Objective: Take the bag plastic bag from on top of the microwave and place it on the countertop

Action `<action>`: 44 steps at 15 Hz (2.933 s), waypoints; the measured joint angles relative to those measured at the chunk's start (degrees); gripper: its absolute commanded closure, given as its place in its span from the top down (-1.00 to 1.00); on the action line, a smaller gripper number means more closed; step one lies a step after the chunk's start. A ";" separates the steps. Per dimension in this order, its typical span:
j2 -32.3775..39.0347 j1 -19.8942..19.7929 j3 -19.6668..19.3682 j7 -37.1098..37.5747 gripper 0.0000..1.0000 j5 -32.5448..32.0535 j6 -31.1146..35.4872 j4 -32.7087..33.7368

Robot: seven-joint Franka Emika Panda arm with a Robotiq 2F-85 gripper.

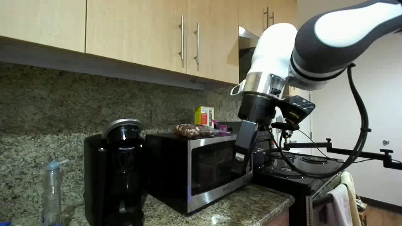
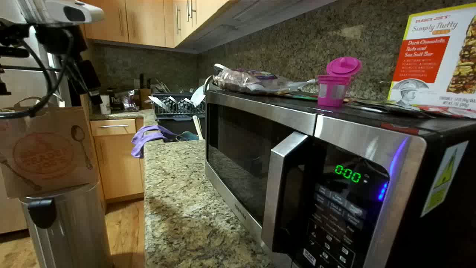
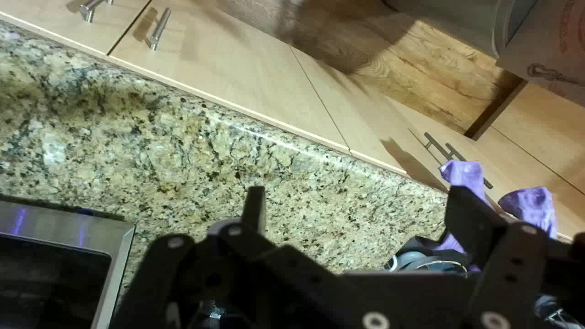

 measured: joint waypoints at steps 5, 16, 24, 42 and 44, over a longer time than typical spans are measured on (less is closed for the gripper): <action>0.00 0.00 0.00 0.00 1.00 0.00 0.00 0.00; -0.07 -0.68 -0.12 0.02 1.00 -0.29 -0.01 0.63; -1.60 -4.00 -7.06 -0.04 1.00 0.57 -0.01 7.33; 2.33 -9.95 -11.46 1.01 1.00 -1.06 3.39 13.54; 3.07 -13.10 -10.08 1.46 1.00 -7.11 1.16 14.06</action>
